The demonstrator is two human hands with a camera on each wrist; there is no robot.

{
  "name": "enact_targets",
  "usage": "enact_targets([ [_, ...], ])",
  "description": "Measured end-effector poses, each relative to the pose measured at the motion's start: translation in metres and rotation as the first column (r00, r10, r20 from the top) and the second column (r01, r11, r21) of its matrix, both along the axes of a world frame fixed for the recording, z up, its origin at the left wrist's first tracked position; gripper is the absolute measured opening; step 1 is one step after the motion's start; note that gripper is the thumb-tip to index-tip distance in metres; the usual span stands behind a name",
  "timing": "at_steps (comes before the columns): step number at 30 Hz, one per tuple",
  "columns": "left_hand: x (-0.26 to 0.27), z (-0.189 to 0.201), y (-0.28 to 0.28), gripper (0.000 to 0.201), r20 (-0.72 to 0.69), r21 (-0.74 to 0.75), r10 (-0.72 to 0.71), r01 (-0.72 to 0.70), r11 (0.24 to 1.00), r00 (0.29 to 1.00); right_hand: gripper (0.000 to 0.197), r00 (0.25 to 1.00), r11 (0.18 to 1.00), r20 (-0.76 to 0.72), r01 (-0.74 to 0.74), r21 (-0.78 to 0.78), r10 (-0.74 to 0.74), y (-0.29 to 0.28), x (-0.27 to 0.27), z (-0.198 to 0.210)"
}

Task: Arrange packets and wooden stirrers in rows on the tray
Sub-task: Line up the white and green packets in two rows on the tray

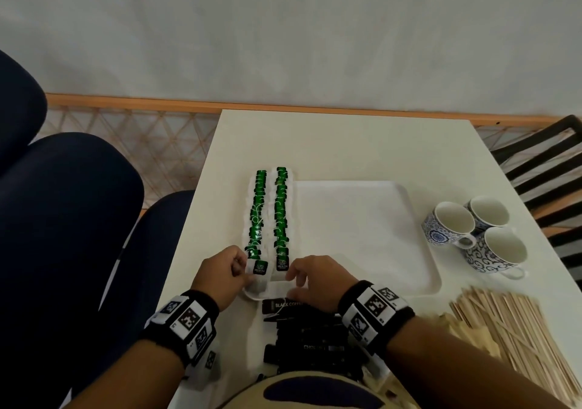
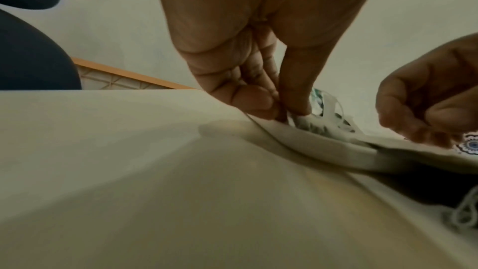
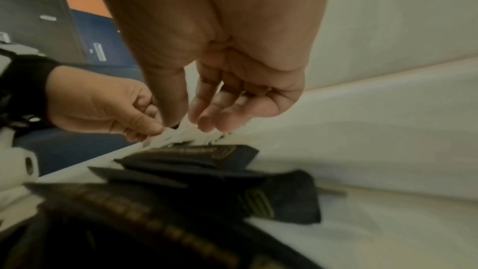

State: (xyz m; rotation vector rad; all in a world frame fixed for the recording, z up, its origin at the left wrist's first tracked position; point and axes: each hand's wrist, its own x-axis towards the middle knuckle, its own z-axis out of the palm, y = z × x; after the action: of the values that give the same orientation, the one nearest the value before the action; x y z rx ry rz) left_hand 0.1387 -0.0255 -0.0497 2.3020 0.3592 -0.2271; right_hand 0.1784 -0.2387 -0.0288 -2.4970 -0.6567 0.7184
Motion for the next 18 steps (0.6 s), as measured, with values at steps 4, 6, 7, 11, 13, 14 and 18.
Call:
enact_targets([
  [4,-0.005,0.0,0.0,0.04,-0.029,-0.028,0.034,-0.034,0.999,0.999,0.044,0.996,0.996,0.056,-0.063,-0.066,0.067,0.002,-0.005,-0.006],
  [6,-0.006,0.0,-0.002,0.04,-0.047,-0.029,0.026,-0.027,0.999,0.999,0.043,0.994,0.994,0.079,-0.074,-0.082,0.08,0.005,-0.004,-0.01],
  [7,-0.007,-0.001,-0.003,0.038,-0.05,-0.03,0.024,-0.025,0.999,0.998,0.042,0.994,0.993,0.081,-0.071,-0.09,0.079,0.007,-0.004,-0.012],
  [11,-0.009,-0.004,-0.005,0.037,-0.062,-0.038,0.047,-0.05,0.998,0.997,0.036,0.993,0.992,0.108,-0.041,-0.123,0.054,0.011,-0.001,-0.018],
  [13,-0.009,-0.006,-0.007,0.036,-0.067,-0.034,0.065,-0.067,0.997,0.996,0.034,0.99,0.989,0.129,-0.045,-0.138,0.063,0.01,0.0,-0.02],
  [14,-0.01,-0.008,-0.007,0.033,-0.066,-0.02,0.066,-0.067,0.998,0.996,0.031,0.987,0.989,0.145,-0.049,-0.139,0.069,0.01,0.0,-0.02],
  [18,-0.012,-0.012,-0.008,0.029,-0.035,0.076,0.016,-0.013,0.997,0.999,0.022,0.982,0.998,0.185,0.043,-0.054,-0.033,0.008,0.004,-0.021],
])
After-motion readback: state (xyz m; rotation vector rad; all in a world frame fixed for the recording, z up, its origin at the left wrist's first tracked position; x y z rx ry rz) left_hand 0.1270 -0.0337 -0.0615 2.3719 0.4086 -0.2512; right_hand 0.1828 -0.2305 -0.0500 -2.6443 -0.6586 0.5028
